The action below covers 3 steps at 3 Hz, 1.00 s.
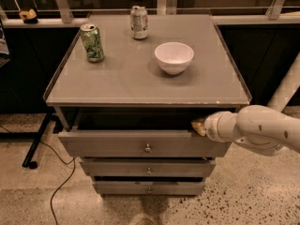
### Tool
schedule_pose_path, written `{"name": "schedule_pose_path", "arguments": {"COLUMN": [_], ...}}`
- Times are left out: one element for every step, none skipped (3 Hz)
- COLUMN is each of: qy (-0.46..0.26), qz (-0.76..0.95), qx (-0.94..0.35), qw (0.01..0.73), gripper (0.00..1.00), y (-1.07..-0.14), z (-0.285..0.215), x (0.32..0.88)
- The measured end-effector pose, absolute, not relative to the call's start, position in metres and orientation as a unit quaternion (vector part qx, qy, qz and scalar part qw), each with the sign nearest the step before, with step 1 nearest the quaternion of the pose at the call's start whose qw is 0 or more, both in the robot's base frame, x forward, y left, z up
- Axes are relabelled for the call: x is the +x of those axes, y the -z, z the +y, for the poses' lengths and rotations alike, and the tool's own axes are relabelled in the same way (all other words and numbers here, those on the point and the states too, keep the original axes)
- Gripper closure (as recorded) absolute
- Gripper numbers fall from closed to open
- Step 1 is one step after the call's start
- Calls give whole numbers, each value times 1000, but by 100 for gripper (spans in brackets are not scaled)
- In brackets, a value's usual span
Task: Open top drawer
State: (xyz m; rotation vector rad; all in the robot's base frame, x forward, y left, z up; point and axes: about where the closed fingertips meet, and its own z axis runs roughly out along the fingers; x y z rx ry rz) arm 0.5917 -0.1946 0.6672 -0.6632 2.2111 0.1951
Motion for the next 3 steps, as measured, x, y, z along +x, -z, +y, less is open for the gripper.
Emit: {"name": "schedule_pose_path", "arguments": {"qy": [-98,-98,-96], "qz": [867,867,865], "qx": [-298,-298,-311], "qw": [387,387,382], "gripper": [100,100,100], "y": [-665,-665,-664], "z": [-199,-199,-193], "x": [571,571,571]}}
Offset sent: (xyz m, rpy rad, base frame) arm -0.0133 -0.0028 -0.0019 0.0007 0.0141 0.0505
